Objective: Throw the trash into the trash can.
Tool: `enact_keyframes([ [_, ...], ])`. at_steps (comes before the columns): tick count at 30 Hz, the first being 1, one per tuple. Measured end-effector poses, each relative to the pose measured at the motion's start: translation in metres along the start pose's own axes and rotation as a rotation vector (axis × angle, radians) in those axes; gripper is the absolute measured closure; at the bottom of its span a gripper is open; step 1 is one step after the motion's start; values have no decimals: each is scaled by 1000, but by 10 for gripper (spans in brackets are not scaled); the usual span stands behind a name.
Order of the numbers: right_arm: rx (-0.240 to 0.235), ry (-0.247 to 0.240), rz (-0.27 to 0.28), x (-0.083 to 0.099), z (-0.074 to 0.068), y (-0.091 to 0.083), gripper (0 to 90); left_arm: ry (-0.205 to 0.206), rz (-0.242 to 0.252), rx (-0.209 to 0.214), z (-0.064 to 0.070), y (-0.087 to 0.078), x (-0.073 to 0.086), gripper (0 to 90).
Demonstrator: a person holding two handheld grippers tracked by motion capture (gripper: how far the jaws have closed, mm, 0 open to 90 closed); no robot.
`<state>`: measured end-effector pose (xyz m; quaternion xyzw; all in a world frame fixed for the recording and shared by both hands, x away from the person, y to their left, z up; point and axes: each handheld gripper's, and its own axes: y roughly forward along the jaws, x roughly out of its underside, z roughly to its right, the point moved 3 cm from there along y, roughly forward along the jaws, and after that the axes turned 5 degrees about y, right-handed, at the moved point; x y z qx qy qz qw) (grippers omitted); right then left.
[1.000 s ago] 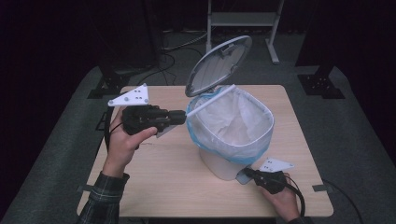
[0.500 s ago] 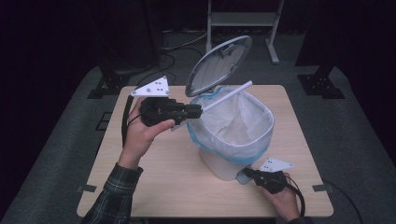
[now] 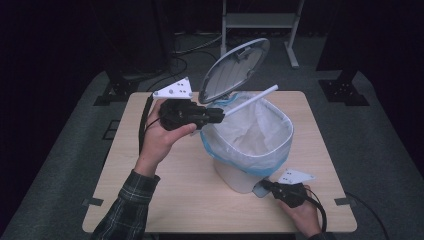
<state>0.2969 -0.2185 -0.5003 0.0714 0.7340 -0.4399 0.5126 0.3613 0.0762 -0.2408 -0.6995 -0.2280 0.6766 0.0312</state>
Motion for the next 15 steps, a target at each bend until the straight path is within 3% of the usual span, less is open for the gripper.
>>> enact_keyframes([
  [15,1,0,0,0,0,0,898,-6,5,-1,-2,2,0,802],
])
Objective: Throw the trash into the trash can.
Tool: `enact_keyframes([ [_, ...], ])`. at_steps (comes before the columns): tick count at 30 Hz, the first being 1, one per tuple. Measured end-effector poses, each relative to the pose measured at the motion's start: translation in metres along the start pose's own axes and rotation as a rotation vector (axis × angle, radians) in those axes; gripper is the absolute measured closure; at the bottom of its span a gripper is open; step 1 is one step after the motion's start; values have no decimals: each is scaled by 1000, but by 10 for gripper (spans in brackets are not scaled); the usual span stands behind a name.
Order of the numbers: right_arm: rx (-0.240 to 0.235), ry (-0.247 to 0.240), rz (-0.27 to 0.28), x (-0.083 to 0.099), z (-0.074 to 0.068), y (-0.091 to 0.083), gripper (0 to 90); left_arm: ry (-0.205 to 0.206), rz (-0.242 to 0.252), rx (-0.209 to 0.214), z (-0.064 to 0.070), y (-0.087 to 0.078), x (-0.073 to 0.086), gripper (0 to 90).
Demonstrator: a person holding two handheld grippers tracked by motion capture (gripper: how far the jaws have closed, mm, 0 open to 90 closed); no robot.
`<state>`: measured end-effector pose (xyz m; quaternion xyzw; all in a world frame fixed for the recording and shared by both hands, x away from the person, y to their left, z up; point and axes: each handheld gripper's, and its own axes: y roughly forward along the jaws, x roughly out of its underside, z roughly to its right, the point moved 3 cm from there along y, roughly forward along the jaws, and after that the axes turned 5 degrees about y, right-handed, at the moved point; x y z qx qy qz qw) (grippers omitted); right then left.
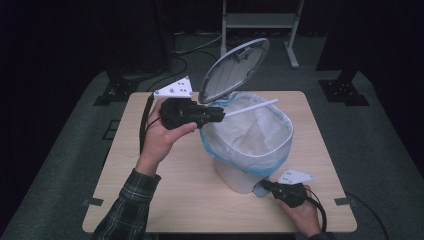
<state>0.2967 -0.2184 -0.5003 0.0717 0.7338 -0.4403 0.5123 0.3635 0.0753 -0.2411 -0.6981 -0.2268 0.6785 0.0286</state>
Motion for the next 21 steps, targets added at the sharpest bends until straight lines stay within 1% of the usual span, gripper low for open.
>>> enact_keyframes([
  [15,0,-1,0,0,0,0,898,1,6,-7,1,-2,-2,800],
  [18,0,-1,0,0,0,0,898,4,5,-12,1,-5,0,789],
  [21,1,-1,0,0,0,0,898,-3,5,-14,2,-8,4,781],
])
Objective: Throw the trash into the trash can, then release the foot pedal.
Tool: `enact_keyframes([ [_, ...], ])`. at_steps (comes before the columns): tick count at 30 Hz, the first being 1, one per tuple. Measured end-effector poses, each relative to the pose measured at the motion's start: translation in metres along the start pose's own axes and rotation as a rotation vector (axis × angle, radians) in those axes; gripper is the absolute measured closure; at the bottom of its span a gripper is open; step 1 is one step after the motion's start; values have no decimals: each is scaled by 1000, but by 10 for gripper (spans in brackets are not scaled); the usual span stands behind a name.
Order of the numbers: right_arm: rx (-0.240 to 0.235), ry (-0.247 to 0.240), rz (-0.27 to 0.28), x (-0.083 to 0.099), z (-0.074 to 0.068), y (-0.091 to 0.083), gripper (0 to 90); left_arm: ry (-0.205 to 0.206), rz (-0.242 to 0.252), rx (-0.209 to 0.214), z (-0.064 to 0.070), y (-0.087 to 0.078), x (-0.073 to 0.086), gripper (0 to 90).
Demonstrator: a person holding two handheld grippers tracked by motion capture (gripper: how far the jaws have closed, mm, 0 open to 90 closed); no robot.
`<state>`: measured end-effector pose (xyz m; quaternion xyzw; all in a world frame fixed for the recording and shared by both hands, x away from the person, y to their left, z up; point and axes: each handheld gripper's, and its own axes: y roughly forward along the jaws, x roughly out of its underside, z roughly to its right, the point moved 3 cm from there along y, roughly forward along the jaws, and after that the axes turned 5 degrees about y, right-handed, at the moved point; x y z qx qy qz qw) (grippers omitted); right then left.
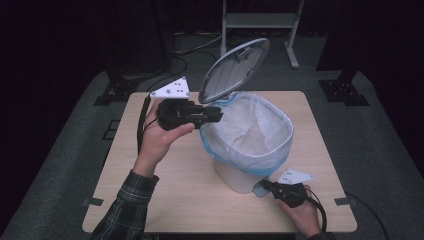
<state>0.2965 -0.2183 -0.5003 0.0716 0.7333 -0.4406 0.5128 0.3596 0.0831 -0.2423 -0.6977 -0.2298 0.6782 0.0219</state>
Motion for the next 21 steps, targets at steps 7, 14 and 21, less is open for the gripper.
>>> enact_keyframes([
  [7,-12,6,1,0,1,0,897,0,-22,-6,5,-8,13,744],
  [14,-10,-13,-6,-1,1,-2,897,-23,-37,-21,14,-21,39,710],
  [21,-6,-15,16,-7,0,-12,897,-43,-46,-29,23,-28,62,683],
])
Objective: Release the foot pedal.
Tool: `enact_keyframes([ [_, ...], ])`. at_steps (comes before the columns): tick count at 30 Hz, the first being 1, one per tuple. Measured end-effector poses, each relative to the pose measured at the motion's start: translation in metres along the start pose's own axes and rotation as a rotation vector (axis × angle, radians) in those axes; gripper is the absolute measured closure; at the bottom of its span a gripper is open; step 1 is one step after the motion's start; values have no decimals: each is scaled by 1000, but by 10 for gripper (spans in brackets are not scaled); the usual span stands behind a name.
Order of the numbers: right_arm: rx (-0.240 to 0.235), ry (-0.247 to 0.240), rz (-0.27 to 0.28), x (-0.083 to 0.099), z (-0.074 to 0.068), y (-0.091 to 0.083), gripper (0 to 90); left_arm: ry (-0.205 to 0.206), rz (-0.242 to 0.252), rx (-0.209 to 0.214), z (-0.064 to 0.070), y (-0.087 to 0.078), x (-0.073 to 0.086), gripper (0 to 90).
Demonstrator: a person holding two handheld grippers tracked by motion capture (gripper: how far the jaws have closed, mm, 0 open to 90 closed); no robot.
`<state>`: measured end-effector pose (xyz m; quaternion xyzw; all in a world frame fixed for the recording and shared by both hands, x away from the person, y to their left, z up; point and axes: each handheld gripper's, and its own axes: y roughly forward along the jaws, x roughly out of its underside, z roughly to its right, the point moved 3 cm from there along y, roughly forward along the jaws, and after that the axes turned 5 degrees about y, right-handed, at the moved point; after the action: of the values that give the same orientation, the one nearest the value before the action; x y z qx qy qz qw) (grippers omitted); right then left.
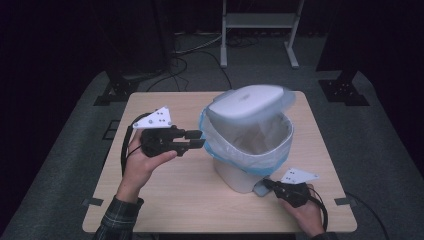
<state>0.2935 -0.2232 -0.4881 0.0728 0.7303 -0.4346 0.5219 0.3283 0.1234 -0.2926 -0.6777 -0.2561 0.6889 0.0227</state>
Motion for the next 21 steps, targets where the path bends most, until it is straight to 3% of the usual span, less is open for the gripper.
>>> enact_keyframes([
  [9,5,18,53,-4,2,-18,890,-7,-13,-17,9,-6,19,583],
  [17,30,48,60,0,11,-27,747,-43,-54,-90,11,-14,50,401],
  [21,42,68,57,3,17,-30,695,-55,-70,-121,10,-16,64,359],
])
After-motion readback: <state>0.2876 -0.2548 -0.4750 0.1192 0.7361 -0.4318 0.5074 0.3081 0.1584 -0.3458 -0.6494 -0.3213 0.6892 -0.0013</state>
